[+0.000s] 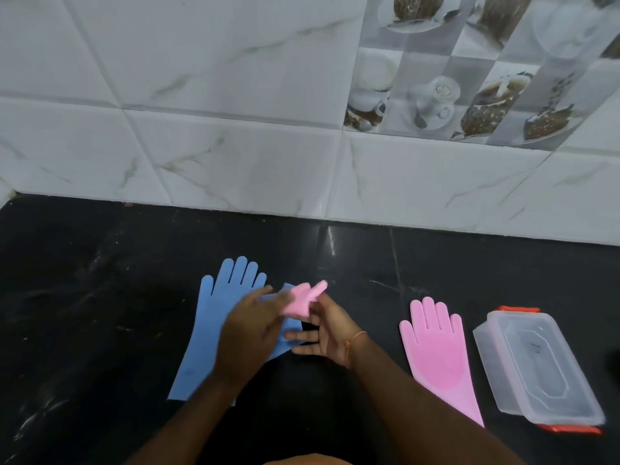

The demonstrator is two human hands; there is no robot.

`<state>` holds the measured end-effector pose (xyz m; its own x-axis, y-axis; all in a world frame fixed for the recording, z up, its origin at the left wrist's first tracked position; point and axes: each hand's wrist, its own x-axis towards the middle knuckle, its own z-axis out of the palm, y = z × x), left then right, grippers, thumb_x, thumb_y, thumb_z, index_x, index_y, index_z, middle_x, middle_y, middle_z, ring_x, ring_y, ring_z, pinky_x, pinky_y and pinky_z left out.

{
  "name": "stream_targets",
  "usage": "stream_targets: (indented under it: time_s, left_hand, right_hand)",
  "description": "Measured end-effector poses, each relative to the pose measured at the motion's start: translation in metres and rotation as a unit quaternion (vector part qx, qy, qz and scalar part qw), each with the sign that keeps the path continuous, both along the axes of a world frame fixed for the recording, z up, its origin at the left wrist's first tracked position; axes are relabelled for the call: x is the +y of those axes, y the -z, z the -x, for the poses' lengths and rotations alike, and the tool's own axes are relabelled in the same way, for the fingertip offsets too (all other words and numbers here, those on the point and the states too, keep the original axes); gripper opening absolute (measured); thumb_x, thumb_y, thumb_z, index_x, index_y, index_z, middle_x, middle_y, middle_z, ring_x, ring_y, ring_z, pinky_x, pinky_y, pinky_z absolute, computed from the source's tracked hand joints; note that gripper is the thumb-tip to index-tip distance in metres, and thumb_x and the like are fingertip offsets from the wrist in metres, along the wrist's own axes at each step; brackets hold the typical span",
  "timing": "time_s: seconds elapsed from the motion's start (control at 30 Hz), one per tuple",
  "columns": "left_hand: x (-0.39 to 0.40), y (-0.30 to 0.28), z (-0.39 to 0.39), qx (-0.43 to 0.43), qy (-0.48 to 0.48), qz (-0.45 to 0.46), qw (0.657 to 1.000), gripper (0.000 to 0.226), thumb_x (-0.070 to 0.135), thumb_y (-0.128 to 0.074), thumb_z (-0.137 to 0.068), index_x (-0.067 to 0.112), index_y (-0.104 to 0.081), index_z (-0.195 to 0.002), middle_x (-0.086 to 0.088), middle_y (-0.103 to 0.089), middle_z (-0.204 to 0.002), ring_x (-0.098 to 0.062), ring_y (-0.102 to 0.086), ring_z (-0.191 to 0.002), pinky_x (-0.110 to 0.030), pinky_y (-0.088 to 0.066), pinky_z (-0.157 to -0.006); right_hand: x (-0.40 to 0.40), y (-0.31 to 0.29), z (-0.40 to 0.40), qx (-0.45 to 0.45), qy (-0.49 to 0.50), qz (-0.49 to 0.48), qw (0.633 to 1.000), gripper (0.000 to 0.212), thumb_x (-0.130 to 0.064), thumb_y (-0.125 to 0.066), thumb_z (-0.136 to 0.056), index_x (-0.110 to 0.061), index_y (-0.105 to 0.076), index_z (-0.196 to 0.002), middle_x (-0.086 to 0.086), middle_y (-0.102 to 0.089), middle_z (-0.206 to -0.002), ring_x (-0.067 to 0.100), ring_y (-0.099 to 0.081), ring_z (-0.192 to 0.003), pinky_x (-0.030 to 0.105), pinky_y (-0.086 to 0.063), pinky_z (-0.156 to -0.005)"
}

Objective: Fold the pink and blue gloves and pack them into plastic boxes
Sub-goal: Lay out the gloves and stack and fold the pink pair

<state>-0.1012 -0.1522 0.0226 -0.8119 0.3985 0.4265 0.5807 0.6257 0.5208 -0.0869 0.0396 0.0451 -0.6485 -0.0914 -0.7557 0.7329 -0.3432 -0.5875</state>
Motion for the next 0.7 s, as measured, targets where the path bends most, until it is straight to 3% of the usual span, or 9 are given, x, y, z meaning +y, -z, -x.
stream_targets:
  time_s: [0.1, 0.17, 0.23, 0.33, 0.4, 0.47, 0.53, 0.6, 0.7]
  left_hand:
    - [0.022, 0.019, -0.028, -0.041, 0.116, 0.023, 0.992, 0.041, 0.029, -0.066, -0.1, 0.031, -0.068, -0.141, 0.017, -0.064, -0.146, -0.012, -0.056, -0.138, -0.041, -0.052, -0.112]
    - [0.035, 0.034, -0.051, -0.08, 0.18, 0.05, 0.979, 0.044, 0.047, -0.065, -0.101, 0.035, -0.066, -0.143, 0.024, -0.058, -0.151, -0.004, -0.045, -0.147, -0.037, -0.04, -0.12]
    - [0.037, 0.035, -0.054, -0.115, 0.191, 0.043, 0.974, 0.052, 0.058, -0.068, -0.097, 0.036, -0.066, -0.144, 0.024, -0.056, -0.153, 0.002, -0.039, -0.149, -0.029, -0.031, -0.122]
    - [0.049, 0.03, -0.073, -0.202, 0.119, -0.081, 0.969, 0.05, 0.044, -0.072, -0.098, 0.03, -0.06, -0.144, 0.019, -0.055, -0.15, -0.001, -0.046, -0.144, -0.023, -0.038, -0.119]
    - [0.064, 0.02, -0.074, -0.313, -0.013, -0.189, 0.931, 0.041, 0.035, -0.065, -0.104, 0.03, -0.054, -0.143, 0.016, -0.053, -0.148, -0.003, -0.052, -0.137, -0.029, -0.046, -0.115]
    - [0.079, 0.008, -0.064, -0.44, -0.107, -0.227, 0.862, 0.042, 0.035, -0.057, -0.109, 0.031, -0.046, -0.15, 0.01, -0.049, -0.152, -0.009, -0.053, -0.135, -0.037, -0.047, -0.113]
    - [0.088, 0.007, -0.057, -0.539, -0.128, -0.253, 0.793, 0.049, 0.044, -0.051, -0.109, 0.033, -0.042, -0.156, 0.0, -0.047, -0.158, -0.022, -0.053, -0.139, -0.046, -0.047, -0.115]
    - [0.096, 0.002, -0.055, -0.601, -0.102, -0.292, 0.737, 0.033, 0.043, -0.05, -0.11, 0.032, -0.055, -0.141, -0.007, -0.056, -0.152, -0.022, -0.061, -0.128, -0.043, -0.052, -0.107]
    - [0.108, -0.009, -0.055, -0.633, -0.085, -0.171, 0.75, 0.008, 0.029, -0.059, -0.109, 0.025, -0.062, -0.116, -0.01, -0.063, -0.138, -0.018, -0.061, -0.112, -0.037, -0.049, -0.105]
  right_hand:
    - [0.028, 0.006, -0.02, -0.016, 0.088, 0.114, 0.989, 0.059, -0.054, -0.051, -0.102, -0.004, -0.076, -0.122, 0.021, -0.076, -0.112, 0.036, -0.073, -0.1, 0.051, -0.063, -0.084]
    - [0.044, 0.01, -0.031, 0.03, 0.084, 0.069, 0.994, 0.045, -0.039, -0.063, -0.1, -0.008, -0.071, -0.131, 0.02, -0.076, -0.116, 0.038, -0.072, -0.107, 0.05, -0.063, -0.087]
    - [0.056, 0.02, -0.041, 0.069, 0.054, -0.051, 0.995, 0.037, -0.025, -0.069, -0.098, -0.016, -0.067, -0.134, 0.012, -0.076, -0.119, 0.035, -0.071, -0.112, 0.051, -0.06, -0.092]
    - [0.071, 0.015, -0.058, 0.135, 0.036, -0.147, 0.979, 0.031, -0.007, -0.067, -0.097, -0.019, -0.069, -0.126, 0.004, -0.078, -0.115, 0.028, -0.073, -0.107, 0.046, -0.062, -0.086]
    - [0.08, 0.009, -0.069, 0.18, 0.026, -0.167, 0.969, 0.027, -0.004, -0.069, -0.097, -0.013, -0.072, -0.122, 0.007, -0.079, -0.114, 0.029, -0.073, -0.108, 0.04, -0.062, -0.085]
    - [0.088, 0.002, -0.078, 0.215, -0.005, -0.187, 0.958, 0.024, -0.007, -0.072, -0.096, -0.01, -0.074, -0.119, 0.008, -0.079, -0.114, 0.03, -0.074, -0.108, 0.04, -0.062, -0.088]
    - [0.095, 0.0, -0.086, 0.233, -0.041, -0.189, 0.953, 0.024, -0.006, -0.074, -0.095, -0.006, -0.074, -0.118, 0.01, -0.078, -0.114, 0.03, -0.074, -0.108, 0.04, -0.062, -0.09]
    - [0.103, -0.006, -0.095, 0.235, -0.072, -0.184, 0.952, 0.026, -0.006, -0.077, -0.092, -0.002, -0.074, -0.117, 0.012, -0.078, -0.114, 0.031, -0.074, -0.108, 0.041, -0.061, -0.092]
    - [0.116, -0.012, -0.109, 0.214, -0.095, -0.164, 0.958, 0.024, -0.009, -0.08, -0.09, -0.005, -0.075, -0.114, 0.012, -0.078, -0.114, 0.032, -0.074, -0.109, 0.045, -0.061, -0.095]
